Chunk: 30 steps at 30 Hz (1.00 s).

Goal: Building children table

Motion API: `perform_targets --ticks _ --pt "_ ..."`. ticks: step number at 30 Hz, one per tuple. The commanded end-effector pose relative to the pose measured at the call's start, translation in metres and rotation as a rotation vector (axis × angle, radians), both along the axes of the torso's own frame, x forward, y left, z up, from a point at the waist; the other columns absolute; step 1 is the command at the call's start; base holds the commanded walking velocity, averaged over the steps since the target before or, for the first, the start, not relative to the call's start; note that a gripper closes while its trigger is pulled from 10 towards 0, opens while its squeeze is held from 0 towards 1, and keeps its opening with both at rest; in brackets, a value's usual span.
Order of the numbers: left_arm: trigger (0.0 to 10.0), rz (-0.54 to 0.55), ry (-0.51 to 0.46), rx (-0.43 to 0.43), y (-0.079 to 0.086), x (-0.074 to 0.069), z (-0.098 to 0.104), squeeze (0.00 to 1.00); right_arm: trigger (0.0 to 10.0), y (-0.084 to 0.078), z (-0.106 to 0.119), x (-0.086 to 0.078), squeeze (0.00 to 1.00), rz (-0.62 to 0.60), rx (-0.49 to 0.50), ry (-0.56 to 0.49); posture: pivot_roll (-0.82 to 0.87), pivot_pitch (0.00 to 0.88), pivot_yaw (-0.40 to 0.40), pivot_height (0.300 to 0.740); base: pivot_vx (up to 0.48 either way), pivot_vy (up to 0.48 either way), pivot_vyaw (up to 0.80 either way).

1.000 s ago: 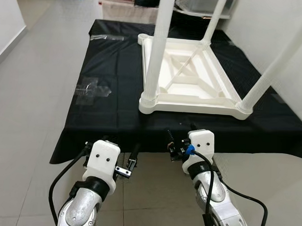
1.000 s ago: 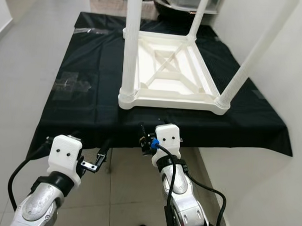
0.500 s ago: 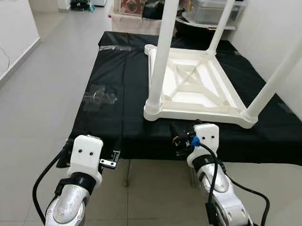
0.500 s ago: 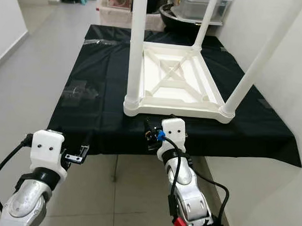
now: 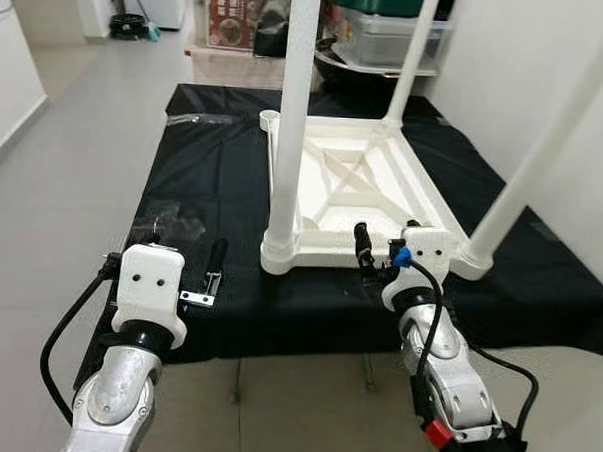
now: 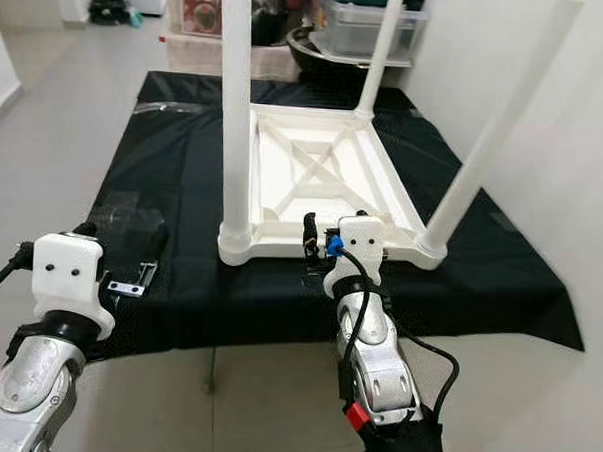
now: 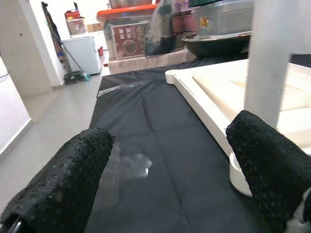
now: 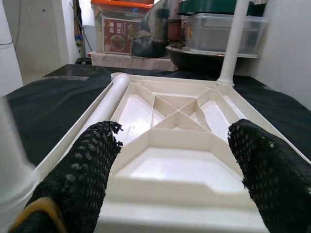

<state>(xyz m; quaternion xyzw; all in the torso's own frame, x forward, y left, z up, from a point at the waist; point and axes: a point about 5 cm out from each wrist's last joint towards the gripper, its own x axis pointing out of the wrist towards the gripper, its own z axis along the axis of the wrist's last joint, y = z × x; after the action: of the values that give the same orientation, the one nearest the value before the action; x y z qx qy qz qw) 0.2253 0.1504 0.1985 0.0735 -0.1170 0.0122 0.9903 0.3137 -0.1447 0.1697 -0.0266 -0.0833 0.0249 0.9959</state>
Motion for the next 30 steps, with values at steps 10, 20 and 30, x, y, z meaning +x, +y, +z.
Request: perform_targets --ticks 10,20,30 --pt "10.0 0.018 -0.035 -0.010 -0.001 0.001 0.011 0.00 10.0 -0.001 0.002 0.007 0.00 -0.011 0.005 -0.015 0.11 0.055 -0.078 0.740 0.290 0.000 0.00" --pt "10.0 0.013 -0.049 -0.031 -0.005 0.001 0.014 0.00 10.0 -0.004 0.001 0.010 0.00 -0.026 0.003 -0.007 0.11 0.059 -0.081 0.740 0.000 0.000 0.00" --pt "10.0 0.012 -0.011 -0.033 -0.005 -0.001 0.008 0.00 10.0 -0.011 0.008 0.013 0.00 -0.063 0.024 -0.020 0.10 0.076 -0.075 0.740 0.000 0.000 0.00"
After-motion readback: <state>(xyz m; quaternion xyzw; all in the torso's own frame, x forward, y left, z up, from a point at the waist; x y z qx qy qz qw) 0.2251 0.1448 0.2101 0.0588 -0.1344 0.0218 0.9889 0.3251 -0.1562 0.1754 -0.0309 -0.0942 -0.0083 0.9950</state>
